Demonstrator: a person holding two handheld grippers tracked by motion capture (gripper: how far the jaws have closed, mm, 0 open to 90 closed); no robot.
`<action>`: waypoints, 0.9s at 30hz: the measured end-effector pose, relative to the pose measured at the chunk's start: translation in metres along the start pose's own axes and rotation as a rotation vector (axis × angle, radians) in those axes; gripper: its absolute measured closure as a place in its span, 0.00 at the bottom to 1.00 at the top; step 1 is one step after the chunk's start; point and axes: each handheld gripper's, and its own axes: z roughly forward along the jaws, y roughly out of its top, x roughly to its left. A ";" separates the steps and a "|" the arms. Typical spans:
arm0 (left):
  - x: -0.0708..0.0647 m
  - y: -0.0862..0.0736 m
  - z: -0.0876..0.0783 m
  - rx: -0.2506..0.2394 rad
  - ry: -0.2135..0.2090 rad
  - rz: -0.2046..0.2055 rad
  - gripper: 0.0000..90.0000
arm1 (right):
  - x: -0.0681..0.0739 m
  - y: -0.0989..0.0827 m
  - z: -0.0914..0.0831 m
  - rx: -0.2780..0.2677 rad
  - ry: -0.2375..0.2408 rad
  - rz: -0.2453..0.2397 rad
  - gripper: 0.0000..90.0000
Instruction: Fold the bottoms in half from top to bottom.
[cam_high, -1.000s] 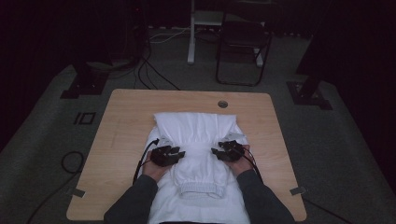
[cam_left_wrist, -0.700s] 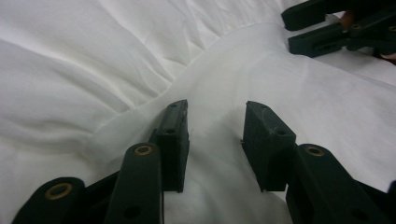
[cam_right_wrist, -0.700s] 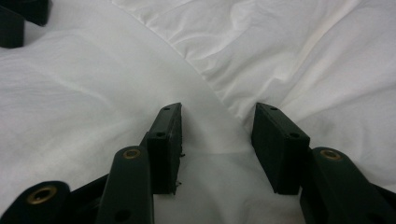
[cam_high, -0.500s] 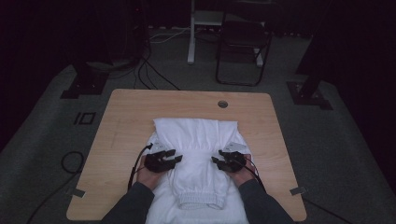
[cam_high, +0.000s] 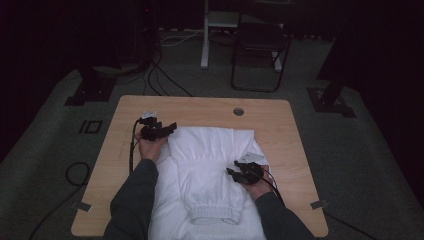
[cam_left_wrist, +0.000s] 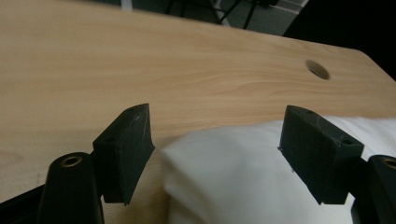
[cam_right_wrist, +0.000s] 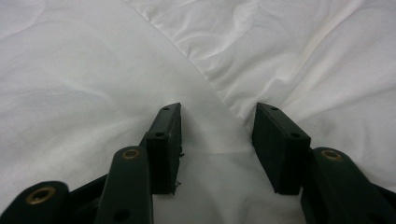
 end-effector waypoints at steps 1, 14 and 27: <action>0.004 -0.003 0.006 0.029 0.000 -0.017 0.27 | 0.000 0.000 0.000 0.000 0.002 0.002 0.57; 0.003 -0.009 0.009 0.076 -0.060 0.027 0.96 | -0.040 0.034 -0.023 -0.096 -0.047 0.100 0.50; 0.002 -0.014 0.019 0.112 -0.079 0.001 0.44 | -0.143 0.050 0.023 -0.065 -0.156 0.495 0.39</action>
